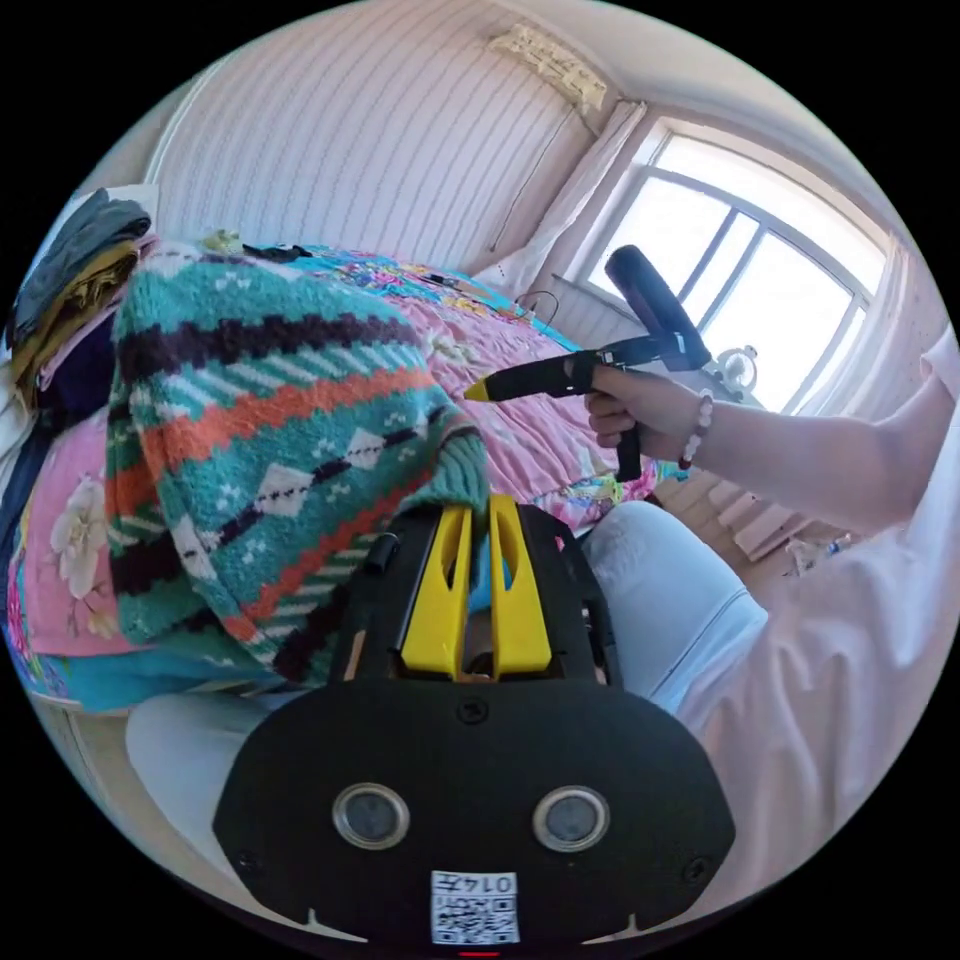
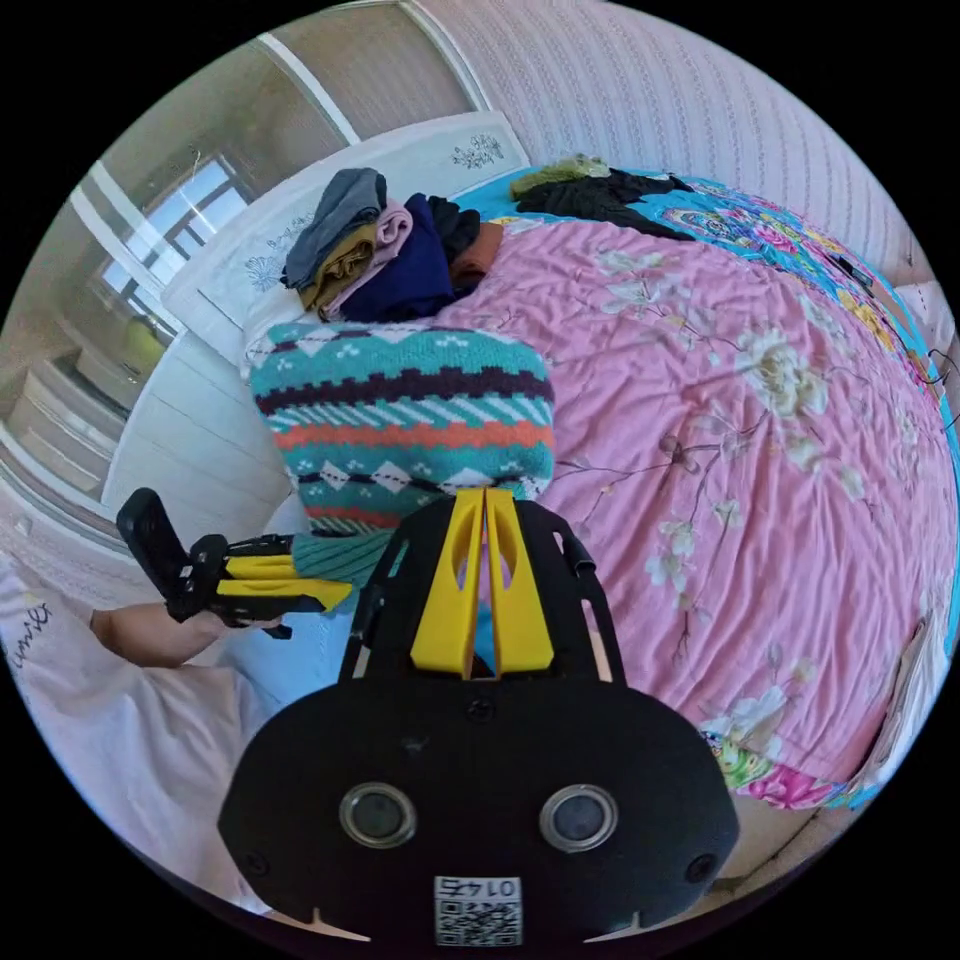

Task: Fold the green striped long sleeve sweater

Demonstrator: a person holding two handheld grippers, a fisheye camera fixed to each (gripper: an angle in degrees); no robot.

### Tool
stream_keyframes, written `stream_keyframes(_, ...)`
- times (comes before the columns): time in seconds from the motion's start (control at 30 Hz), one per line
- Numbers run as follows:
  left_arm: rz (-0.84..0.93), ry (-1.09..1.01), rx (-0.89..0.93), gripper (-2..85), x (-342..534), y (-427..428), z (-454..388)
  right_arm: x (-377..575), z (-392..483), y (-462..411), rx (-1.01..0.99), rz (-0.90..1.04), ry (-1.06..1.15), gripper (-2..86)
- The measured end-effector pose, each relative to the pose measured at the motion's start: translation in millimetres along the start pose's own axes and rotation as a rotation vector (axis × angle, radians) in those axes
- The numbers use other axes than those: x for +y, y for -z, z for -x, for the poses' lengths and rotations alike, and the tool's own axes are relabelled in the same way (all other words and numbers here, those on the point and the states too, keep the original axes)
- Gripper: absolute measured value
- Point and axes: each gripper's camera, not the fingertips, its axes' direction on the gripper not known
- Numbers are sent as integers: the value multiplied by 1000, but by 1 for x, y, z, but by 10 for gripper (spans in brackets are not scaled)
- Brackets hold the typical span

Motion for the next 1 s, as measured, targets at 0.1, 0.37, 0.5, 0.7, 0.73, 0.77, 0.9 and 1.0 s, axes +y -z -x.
stream_keyframes(0.1,20,-26,29,-4,-5,6,-8,8,23,14,-5,-81,37,21)
stream_keyframes(0.37,-53,259,-375,35,20,44,52,15,104,12,-38,-108,283,112)
stream_keyframes(0.5,-2,388,-381,90,18,23,105,27,144,-15,98,-47,380,153)
stream_keyframes(0.7,164,449,-390,103,-17,-43,144,39,165,-38,249,-13,409,181)
stream_keyframes(0.73,175,443,-372,98,-20,-49,145,40,165,-39,265,-10,418,179)
stream_keyframes(0.77,194,439,-360,88,-25,-59,147,42,164,-37,276,-14,426,176)
stream_keyframes(0.9,202,448,-347,70,-31,-72,150,49,150,-13,236,7,416,123)
stream_keyframes(1.0,164,454,-344,54,-30,-72,143,57,128,16,209,1,401,65)
